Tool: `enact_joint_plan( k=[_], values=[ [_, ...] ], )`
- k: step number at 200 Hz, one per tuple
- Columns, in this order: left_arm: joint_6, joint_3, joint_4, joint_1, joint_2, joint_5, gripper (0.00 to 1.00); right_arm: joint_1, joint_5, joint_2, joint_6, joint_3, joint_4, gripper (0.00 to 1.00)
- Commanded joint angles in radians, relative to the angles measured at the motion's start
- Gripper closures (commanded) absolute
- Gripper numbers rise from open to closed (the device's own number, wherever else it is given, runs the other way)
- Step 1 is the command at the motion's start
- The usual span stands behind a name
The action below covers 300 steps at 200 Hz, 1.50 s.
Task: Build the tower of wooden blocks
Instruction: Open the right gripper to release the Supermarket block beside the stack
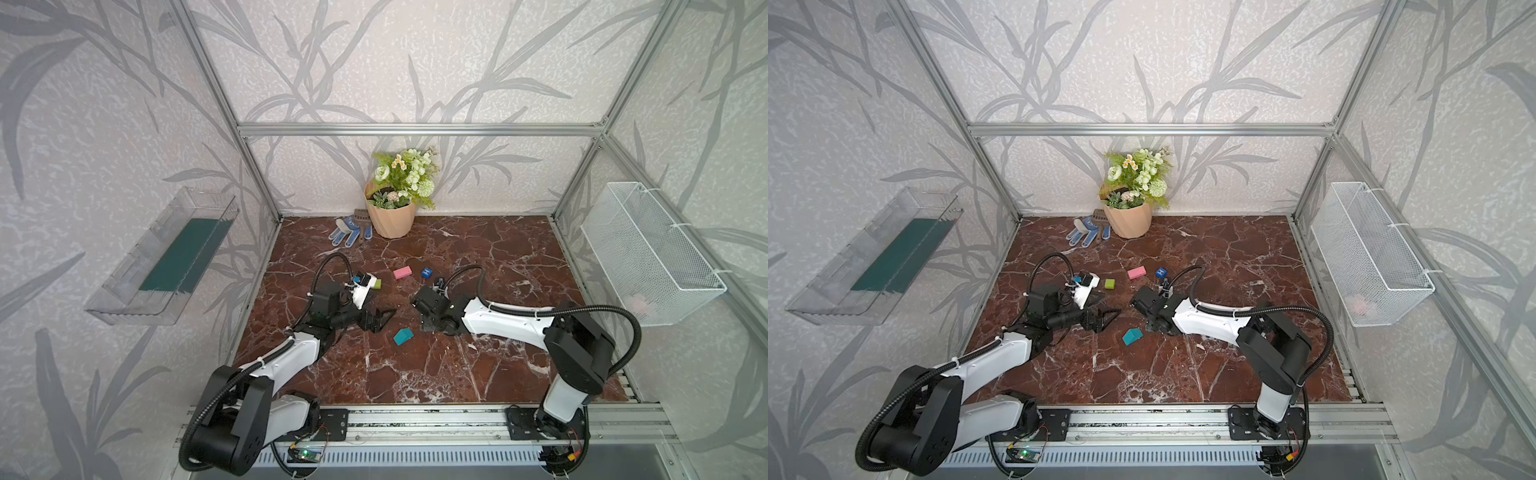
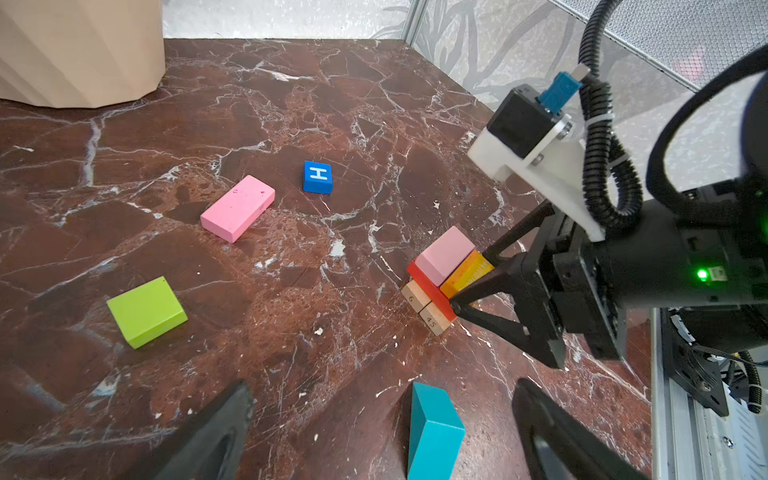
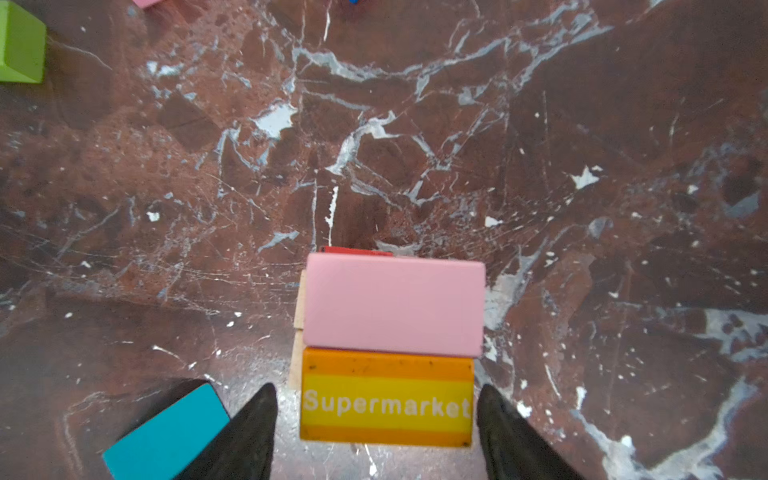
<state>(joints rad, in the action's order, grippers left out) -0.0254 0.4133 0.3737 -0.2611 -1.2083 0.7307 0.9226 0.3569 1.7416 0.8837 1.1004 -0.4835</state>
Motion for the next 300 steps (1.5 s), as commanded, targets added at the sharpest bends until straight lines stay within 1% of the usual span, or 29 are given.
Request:
enact_joint_plan(
  k=[1, 8, 55, 106, 127, 168, 216, 300],
  values=[
    [0.027, 0.033, 0.003, -0.005, -0.005, 0.007, 0.01, 0.002, -0.001, -0.03, -0.008, -0.026, 0.014, 0.26],
    [0.027, 0.033, 0.002, -0.005, -0.005, 0.008, 0.01, 0.004, -0.001, -0.063, -0.008, -0.034, 0.022, 0.25],
    [0.027, 0.033, 0.001, -0.006, -0.005, 0.008, 0.01, 0.02, 0.019, -0.108, -0.007, -0.073, 0.032, 0.26],
    [0.029, 0.037, -0.002, -0.007, -0.011, 0.006, 0.01, 0.022, 0.05, -0.158, 0.019, -0.162, 0.05, 0.28],
    [0.028, 0.044, -0.008, -0.008, -0.019, 0.006, 0.01, 0.021, 0.043, -0.15, 0.017, -0.169, 0.061, 0.28],
    [0.03, 0.052, -0.017, -0.007, -0.03, 0.006, 0.01, 0.02, 0.029, -0.104, 0.006, -0.127, 0.059, 0.3],
    [0.03, 0.05, -0.016, -0.008, -0.024, 0.003, 0.01, 0.009, 0.029, -0.079, 0.006, -0.116, 0.06, 0.3],
    [0.03, 0.052, -0.016, -0.009, -0.025, 0.003, 0.01, 0.006, 0.019, -0.106, -0.005, -0.128, 0.07, 0.3]
  ],
)
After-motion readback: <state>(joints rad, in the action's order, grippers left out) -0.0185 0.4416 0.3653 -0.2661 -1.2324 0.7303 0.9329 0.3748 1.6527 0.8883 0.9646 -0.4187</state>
